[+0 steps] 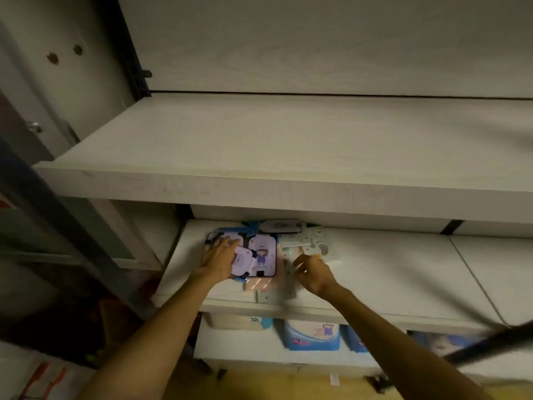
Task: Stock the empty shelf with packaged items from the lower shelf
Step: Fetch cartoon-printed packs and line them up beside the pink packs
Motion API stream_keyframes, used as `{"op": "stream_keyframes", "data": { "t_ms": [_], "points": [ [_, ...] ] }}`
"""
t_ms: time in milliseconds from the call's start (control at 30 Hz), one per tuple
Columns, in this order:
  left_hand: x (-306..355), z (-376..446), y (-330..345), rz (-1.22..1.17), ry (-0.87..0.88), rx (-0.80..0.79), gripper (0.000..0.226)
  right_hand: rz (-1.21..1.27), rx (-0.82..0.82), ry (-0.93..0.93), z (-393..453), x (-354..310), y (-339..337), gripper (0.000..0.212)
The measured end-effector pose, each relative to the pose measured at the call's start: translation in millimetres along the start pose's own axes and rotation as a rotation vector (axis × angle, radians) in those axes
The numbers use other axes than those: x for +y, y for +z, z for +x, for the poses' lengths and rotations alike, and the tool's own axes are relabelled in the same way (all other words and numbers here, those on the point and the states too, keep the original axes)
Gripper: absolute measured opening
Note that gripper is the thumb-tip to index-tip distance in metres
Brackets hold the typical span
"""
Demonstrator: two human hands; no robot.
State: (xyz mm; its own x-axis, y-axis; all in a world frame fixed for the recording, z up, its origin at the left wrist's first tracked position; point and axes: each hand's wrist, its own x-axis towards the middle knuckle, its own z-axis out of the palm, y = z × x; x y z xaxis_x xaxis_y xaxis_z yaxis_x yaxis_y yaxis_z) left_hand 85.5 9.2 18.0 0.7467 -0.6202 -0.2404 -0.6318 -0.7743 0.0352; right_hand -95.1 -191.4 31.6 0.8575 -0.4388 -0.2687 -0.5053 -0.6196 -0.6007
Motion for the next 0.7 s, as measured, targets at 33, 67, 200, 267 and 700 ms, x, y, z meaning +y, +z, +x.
{"op": "stream_keyframes", "data": {
  "t_ms": [33, 67, 200, 267, 700],
  "points": [
    [-6, 6, 1, 0.016, 0.018, -0.020, 0.091, 0.003, -0.001, 0.023, 2, -4, 5, 0.023],
    [-11, 11, 3, 0.026, 0.042, -0.046, 0.092, 0.004, -0.002, 0.044, 4, -8, 10, 0.023],
    [-27, 23, 8, 0.034, 0.070, -0.119, 0.084, 0.032, 0.006, 0.136, 12, -21, 30, 0.029],
    [-34, 28, 6, 0.067, 0.096, -0.107, 0.082, 0.019, 0.043, 0.174, 17, -29, 37, 0.029],
    [-75, 8, 22, -0.254, 0.030, -0.013, 0.059, -0.235, 0.079, 0.417, 42, -62, 76, 0.113]
  ]
}}
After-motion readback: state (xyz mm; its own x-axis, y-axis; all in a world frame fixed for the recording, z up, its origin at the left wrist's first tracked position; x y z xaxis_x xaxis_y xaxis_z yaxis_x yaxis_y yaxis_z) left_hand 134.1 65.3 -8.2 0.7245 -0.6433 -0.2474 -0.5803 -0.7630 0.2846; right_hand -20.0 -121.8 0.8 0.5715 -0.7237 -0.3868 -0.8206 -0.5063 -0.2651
